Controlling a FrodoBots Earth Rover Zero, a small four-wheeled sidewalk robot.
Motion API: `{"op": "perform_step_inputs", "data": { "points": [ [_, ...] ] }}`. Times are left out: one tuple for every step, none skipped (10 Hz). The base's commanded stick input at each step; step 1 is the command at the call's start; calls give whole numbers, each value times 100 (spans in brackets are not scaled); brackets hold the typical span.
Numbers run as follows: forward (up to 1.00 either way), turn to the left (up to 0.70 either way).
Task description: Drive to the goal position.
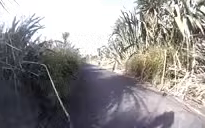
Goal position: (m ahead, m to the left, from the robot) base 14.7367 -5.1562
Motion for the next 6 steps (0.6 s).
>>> {"op": "perform_step_inputs", "data": {
  "points": [
    [45,-26],
    [45,-8],
    [45,-3],
    [45,0],
    [44,0],
    [38,-23]
  ]
}}
